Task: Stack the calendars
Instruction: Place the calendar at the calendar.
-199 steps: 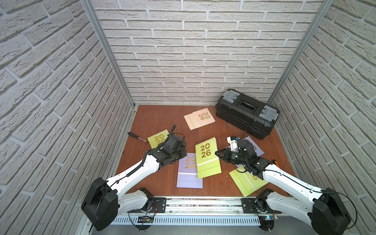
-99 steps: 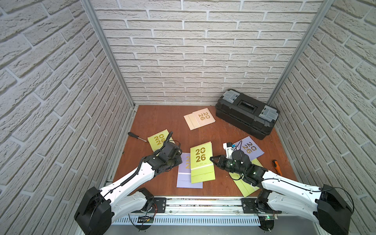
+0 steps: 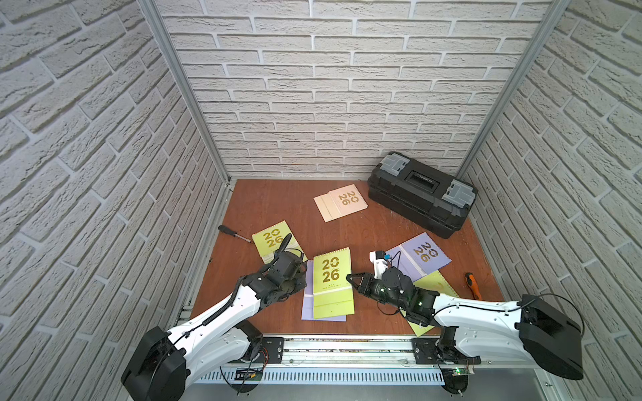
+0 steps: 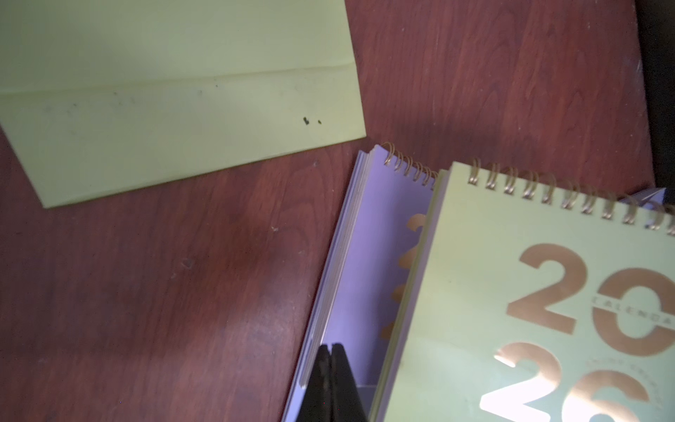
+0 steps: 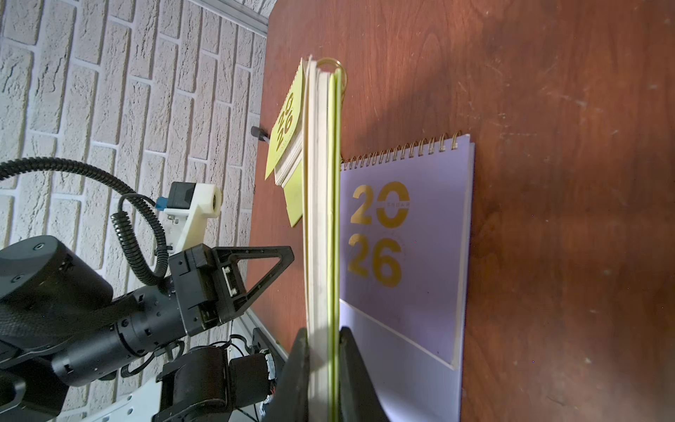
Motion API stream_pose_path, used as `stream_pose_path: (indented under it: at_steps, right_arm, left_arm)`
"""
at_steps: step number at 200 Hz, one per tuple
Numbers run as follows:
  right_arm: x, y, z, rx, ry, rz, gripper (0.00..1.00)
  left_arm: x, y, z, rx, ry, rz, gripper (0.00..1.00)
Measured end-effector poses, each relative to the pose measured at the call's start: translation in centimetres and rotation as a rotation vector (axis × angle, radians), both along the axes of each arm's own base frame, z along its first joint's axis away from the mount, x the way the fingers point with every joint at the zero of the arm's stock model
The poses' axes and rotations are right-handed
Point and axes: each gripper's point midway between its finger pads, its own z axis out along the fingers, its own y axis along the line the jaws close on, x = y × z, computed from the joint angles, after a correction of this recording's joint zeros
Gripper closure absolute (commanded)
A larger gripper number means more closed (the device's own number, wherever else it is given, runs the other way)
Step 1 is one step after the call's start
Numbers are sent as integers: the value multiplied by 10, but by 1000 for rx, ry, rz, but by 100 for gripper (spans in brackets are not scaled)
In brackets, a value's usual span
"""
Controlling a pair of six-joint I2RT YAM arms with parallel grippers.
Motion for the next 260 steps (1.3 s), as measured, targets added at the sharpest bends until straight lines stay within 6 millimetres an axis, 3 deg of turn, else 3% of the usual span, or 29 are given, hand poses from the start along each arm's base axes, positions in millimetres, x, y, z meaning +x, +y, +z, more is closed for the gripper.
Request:
stream_pose_path:
  at_steps: [34,114,260]
  right_arm:
    - [-1,11,-10,5,4,4,97]
    - [8,25,-6,99,-6,-34,98]
    - [8,21,-22,70,12,-57,97]
  left_arm:
    - [-3,3,-7,4,15,7,100]
    - [-9,7,-20,7,41,15,100]
    - [-7,6,-28,-2,51,19,100]
